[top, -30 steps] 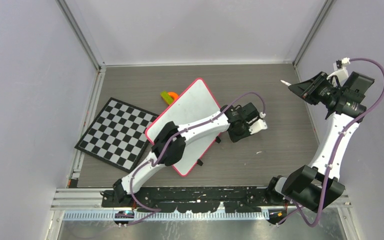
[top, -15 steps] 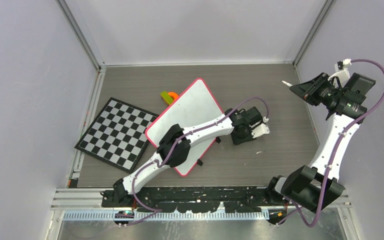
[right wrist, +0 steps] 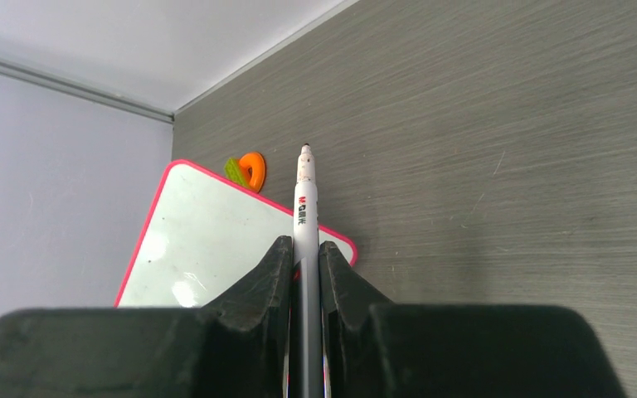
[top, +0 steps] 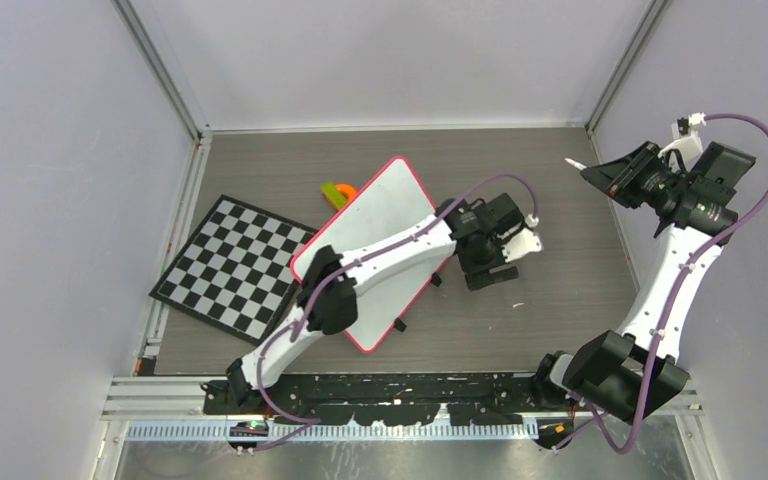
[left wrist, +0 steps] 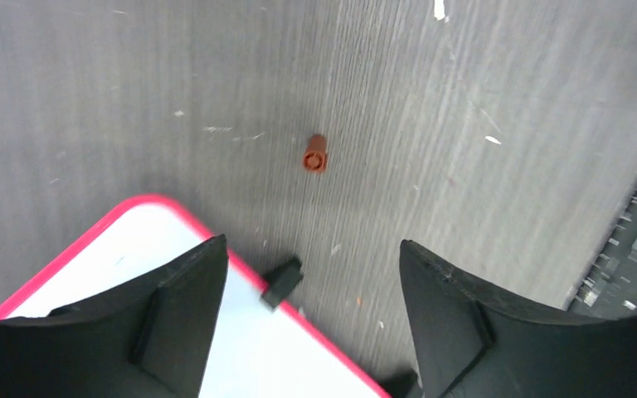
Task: Write a sentence on the whiteboard
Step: Place the pen cap at the center of the board, then move the whiteboard to the center of the board.
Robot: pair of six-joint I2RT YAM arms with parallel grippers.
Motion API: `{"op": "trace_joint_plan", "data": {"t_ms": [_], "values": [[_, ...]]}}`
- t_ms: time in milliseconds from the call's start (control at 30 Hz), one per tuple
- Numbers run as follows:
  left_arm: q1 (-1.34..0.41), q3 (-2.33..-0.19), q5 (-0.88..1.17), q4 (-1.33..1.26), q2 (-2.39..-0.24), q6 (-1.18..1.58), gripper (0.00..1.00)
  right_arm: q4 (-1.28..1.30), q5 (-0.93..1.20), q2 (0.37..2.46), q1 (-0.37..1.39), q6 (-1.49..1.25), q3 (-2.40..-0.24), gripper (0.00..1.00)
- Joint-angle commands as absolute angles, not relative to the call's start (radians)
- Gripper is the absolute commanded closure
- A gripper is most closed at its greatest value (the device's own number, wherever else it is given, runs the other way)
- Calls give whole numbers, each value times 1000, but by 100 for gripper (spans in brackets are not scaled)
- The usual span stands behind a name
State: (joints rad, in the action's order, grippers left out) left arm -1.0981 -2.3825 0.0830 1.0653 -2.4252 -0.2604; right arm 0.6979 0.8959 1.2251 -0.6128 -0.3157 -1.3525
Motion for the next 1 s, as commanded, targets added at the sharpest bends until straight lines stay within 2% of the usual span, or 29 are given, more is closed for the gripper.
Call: {"op": "trace_joint_plan", "data": {"t_ms": [0,67,233,400,533,667,800,967], "values": [[-1051,-2371,117,1093,-2173,-218,18,691,910,1255,-612,-294,-1426,100],[-1016,-2364,134,1104,-2107,-208,10,713,911,1277,-603,-269,-1447,100],[-889,-2316,198,1105,-1927,-197,1,779,937,1310,-538,-184,-1491,100],[-624,-2197,339,1098,-1780,-124,0,836,922,1306,-390,-105,-1500,100],[-418,-2014,506,1057,-1669,-75,3,862,926,1301,-293,-60,-1498,100],[-285,-1845,690,999,-1612,-9,7,897,928,1296,-198,-10,-1484,100],[-257,-1745,806,948,-1597,54,10,926,914,1308,-115,28,-1478,100],[-258,-1681,838,888,-1630,95,19,928,942,1304,-73,31,-1464,100]]}}
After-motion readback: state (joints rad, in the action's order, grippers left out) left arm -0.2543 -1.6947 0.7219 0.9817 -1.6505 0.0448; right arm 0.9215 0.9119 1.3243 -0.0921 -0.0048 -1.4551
